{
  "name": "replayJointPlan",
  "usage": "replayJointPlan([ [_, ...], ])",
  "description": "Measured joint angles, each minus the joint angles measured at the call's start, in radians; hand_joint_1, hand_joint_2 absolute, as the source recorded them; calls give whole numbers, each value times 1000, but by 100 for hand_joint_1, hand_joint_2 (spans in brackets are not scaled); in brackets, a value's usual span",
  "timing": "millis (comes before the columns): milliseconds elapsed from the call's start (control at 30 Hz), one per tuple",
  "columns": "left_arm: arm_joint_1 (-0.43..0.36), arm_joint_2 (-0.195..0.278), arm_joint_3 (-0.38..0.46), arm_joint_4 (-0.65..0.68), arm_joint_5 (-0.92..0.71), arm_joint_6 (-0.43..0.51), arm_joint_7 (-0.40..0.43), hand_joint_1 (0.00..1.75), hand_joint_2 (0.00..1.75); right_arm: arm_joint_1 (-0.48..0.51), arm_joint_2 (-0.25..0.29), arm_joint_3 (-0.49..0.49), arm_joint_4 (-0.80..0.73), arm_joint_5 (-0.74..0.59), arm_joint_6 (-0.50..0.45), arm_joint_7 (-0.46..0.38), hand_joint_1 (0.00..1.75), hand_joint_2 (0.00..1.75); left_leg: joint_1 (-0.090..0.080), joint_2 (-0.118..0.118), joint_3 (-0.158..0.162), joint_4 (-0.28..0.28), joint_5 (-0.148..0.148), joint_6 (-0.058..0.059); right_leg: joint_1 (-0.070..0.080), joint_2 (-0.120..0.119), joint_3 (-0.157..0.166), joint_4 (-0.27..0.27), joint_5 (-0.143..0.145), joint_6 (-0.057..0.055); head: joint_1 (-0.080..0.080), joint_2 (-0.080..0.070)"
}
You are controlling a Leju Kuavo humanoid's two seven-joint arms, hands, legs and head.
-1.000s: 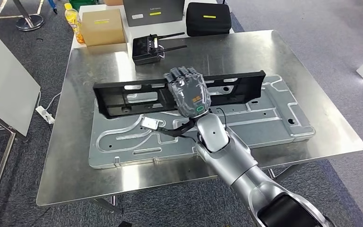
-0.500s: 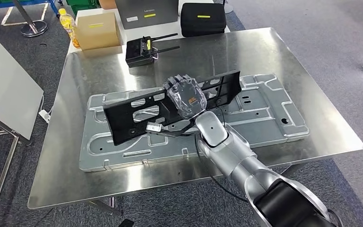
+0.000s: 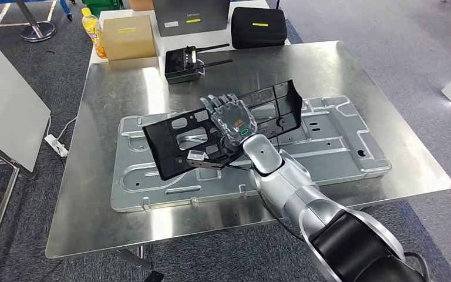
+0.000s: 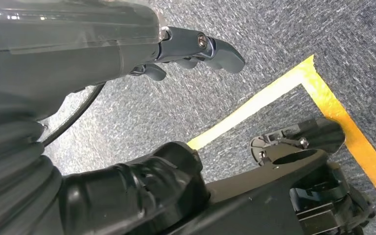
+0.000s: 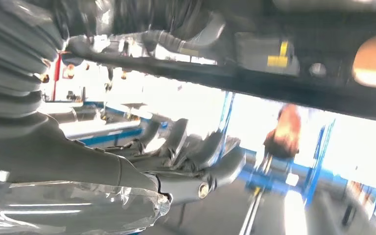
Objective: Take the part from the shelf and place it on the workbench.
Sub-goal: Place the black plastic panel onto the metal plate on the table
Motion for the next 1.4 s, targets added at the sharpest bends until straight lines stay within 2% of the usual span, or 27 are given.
replayJointPlan([
  [33,1,0,0,0,2,-3,-1,0,0,3,0,0,7,1,4,4,0,0,0,-1,0,2,-1,0,0,0,-10,16,5,0,0,0],
  [67,2,0,0,0,4,-6,-2,0,0,6,0,0,12,2,6,6,0,0,-1,-1,-1,4,-2,0,0,0,-2,-3,27,-1,0,0],
  [133,2,0,0,0,5,-9,-3,0,0,3,0,0,19,2,8,9,0,0,-1,-2,-1,10,-6,-4,0,0,58,-129,92,-8,0,0],
  [167,2,0,0,0,6,-10,-3,0,0,1,0,0,21,2,9,11,0,0,-3,-2,-3,14,-9,-8,2,0,88,-190,113,-12,0,0],
  [233,2,0,0,0,8,-10,-4,0,0,-2,1,0,24,3,15,18,0,0,-6,-2,-6,16,-11,-16,6,1,115,-250,124,-19,0,0],
  [300,4,0,0,0,10,-10,-4,0,0,-2,1,0,27,4,20,24,0,0,-6,-2,-6,13,-10,-24,7,2,115,-255,126,-27,-1,0],
  [367,4,0,0,0,12,-10,-4,0,0,-4,2,0,28,4,20,29,0,0,-5,-2,-14,35,-29,-34,3,1,119,-263,130,-38,-1,0],
  [400,4,0,0,0,14,-10,-4,0,0,-5,3,0,28,5,20,31,0,0,-4,-2,-30,72,-52,-38,0,1,122,-267,132,-43,-1,0],
  [467,5,0,0,0,16,-9,-4,0,0,-5,4,0,28,5,19,37,0,0,-1,-1,-89,199,-115,-47,-1,-1,123,-268,132,-47,-1,0],
  [500,7,0,0,0,18,-8,-4,0,0,-5,4,0,29,6,19,40,0,0,0,-1,-119,260,-136,-50,-1,-1,123,-268,131,-48,-1,0],
  [533,8,0,0,0,20,-7,-3,0,0,-4,4,0,29,8,18,44,0,0,1,-1,-136,293,-141,-52,-1,-1,123,-267,131,-48,-1,0],
  [567,9,0,1,0,24,-6,0,0,0,-4,4,0,30,10,18,47,0,0,1,-1,-134,285,-125,-53,-1,-1,123,-266,132,-48,-1,0],
  [600,10,0,1,0,28,-5,3,0,0,-4,4,0,30,13,17,51,0,0,1,-1,-112,237,-93,-52,-1,-1,124,-264,132,-47,-1,0],
  [667,9,2,1,0,34,-5,7,0,0,-5,5,0,30,17,14,60,0,0,-1,-1,-43,95,-29,-45,1,1,123,-258,130,-44,-1,0],
  [700,8,2,1,0,35,-5,8,0,0,-5,5,0,30,18,13,64,0,0,-2,-1,-19,45,-12,-41,2,2,121,-256,130,-40,-1,0],
  [733,7,3,1,0,36,-6,8,0,0,-5,5,0,31,19,12,66,0,0,-4,-2,-9,20,-5,-36,4,2,119,-255,131,-36,-1,0],
  [833,7,4,1,0,36,-9,8,0,0,-5,5,0,31,19,10,69,0,0,-5,-3,-11,12,4,-20,4,2,114,-253,132,-21,-1,0],
  [900,6,4,1,0,36,-10,8,0,0,-5,4,0,32,20,9,71,0,0,-2,0,-15,4,16,-3,2,2,98,-208,87,-12,0,0],
  [1000,6,4,1,0,35,-10,9,0,0,-4,2,0,34,20,8,72,0,0,-4,4,-37,4,32,9,0,1,36,-25,-33,-4,1,0],
  [1033,6,5,1,0,35,-10,10,0,0,-3,2,0,35,20,7,73,0,0,-4,4,-46,6,37,9,-1,1,28,13,-48,-2,1,0],
  [1067,6,5,1,0,35,-10,10,0,0,-2,2,0,36,20,7,73,0,0,-5,4,-55,9,43,8,-2,1,38,17,-44,-2,1,0],
  [1100,6,5,1,0,35,-10,11,0,0,-3,1,0,36,20,7,73,0,0,-5,4,-63,11,49,6,-3,1,68,-19,-24,-3,1,0],
  [1167,6,5,1,0,35,-10,11,0,0,-5,1,0,36,20,7,73,0,0,-6,3,-76,14,60,0,-3,1,160,-157,19,-9,1,0],
  [1233,5,5,1,0,35,-10,11,0,0,-7,2,1,36,20,5,73,0,0,-7,2,-82,13,73,-10,2,2,213,-249,41,-15,1,0],
  [1333,6,5,1,0,35,-11,12,0,0,-9,2,1,36,20,3,74,0,0,-6,1,-87,4,95,-29,6,1,205,-266,61,-29,2,0],
  [1367,7,6,1,0,35,-11,13,0,0,-9,3,1,36,20,3,74,0,0,-5,0,-93,10,83,-35,4,0,198,-270,72,-37,2,0],
  [1400,7,6,1,0,34,-11,15,0,0,-9,4,1,36,20,3,74,0,0,-4,0,-103,32,53,-39,0,-2,188,-274,85,-45,2,0],
])
